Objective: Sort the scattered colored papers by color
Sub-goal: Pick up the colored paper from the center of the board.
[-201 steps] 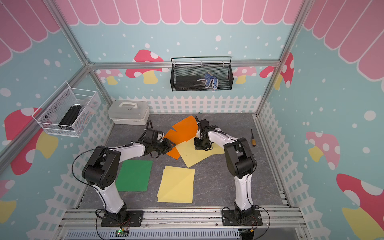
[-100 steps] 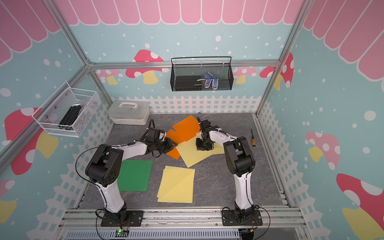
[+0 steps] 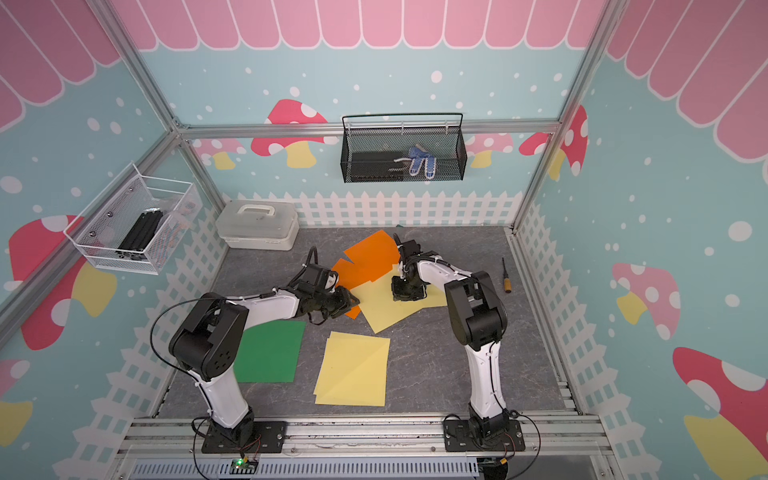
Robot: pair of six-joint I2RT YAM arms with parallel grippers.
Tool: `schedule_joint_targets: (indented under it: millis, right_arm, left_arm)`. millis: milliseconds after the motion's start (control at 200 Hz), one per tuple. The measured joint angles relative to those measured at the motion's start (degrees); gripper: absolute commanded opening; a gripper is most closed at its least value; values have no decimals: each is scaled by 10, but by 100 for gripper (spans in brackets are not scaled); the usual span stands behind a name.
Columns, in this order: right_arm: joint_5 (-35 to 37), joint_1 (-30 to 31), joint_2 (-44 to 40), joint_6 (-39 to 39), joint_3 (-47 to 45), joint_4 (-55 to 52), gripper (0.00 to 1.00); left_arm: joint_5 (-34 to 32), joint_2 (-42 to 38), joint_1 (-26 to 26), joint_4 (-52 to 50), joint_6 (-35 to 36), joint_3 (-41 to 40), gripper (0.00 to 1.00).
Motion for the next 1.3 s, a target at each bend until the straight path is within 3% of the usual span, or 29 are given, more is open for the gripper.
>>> schedule_joint_targets:
  millis: [585,1036,1296]
  right_arm:
    - [-2,0,0,0,1,0,27]
    - [-9,-3,2,0,0,0,27]
    - [-18,-3,3,0,0,7,27]
  left_arm:
    - [-15,11,-51,0,-49,13,43]
    - [-35,15,-85,58,-139,-17,46]
    - [-38,31,-95,85,-157,-8,46]
